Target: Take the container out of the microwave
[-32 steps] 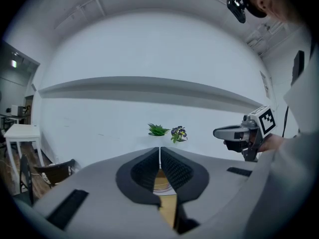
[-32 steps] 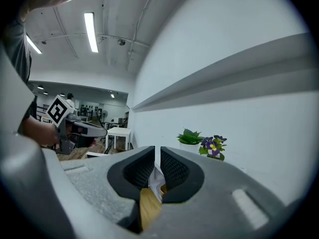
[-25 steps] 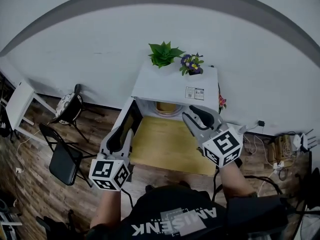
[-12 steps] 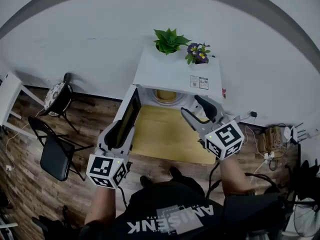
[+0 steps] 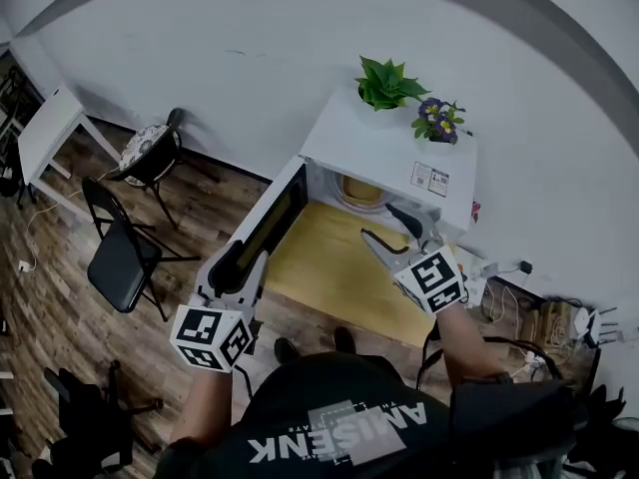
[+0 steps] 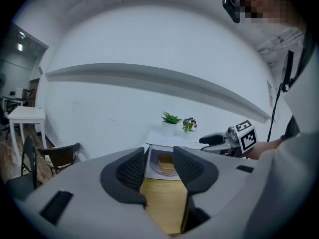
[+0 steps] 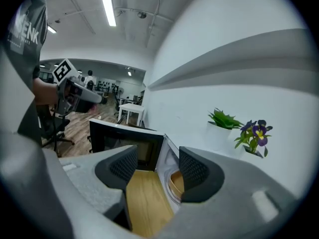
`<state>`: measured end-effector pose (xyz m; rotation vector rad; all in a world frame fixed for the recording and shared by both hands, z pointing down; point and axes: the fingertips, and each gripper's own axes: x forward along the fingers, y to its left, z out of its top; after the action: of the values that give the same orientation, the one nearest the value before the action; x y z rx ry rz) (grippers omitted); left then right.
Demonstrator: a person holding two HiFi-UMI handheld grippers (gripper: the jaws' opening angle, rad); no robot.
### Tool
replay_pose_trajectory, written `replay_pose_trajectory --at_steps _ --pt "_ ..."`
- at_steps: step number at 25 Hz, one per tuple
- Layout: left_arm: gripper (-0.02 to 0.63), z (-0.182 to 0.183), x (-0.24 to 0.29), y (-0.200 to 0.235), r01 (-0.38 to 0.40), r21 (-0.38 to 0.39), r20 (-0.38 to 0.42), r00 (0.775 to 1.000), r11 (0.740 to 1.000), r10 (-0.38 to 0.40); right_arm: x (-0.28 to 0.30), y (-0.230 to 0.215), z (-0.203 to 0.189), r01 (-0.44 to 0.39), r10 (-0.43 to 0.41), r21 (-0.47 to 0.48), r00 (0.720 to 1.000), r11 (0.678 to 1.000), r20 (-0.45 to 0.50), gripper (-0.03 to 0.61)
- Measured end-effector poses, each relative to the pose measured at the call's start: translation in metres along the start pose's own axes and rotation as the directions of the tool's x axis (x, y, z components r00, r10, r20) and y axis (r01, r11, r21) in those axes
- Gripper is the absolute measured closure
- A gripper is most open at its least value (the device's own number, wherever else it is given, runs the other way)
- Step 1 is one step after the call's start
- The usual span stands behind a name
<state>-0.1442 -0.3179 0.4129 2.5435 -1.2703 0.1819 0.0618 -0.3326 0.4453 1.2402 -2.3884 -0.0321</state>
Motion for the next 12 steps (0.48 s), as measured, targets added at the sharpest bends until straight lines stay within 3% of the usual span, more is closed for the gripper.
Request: replay_pose_trajectory --at_steps 3,7,12 --pt "0.448 -0.007 -0.007 -0.004 -0.043 0.001 -0.012 0.999 0.999 0.043 0.017 0.001 -0.018 -0.045 0.045 -0.017 0.999 0.999 -0.031 0.336" --pt "0.426 -0.019 -0.012 -0.016 -0.069 0.022 -0.043 0.997 0.997 0.070 0.039 -0.009 -0.049 -0.045 0.043 -0.021 0.994 0.999 -0.096 0.337" --pt "0.425 -0.021 -0.022 -0.022 -0.115 -0.025 -0.018 0.993 0.993 0.114 0.067 -0.009 -0.084 -0.087 0.079 -0.050 0.984 0.995 -0.158 0.337"
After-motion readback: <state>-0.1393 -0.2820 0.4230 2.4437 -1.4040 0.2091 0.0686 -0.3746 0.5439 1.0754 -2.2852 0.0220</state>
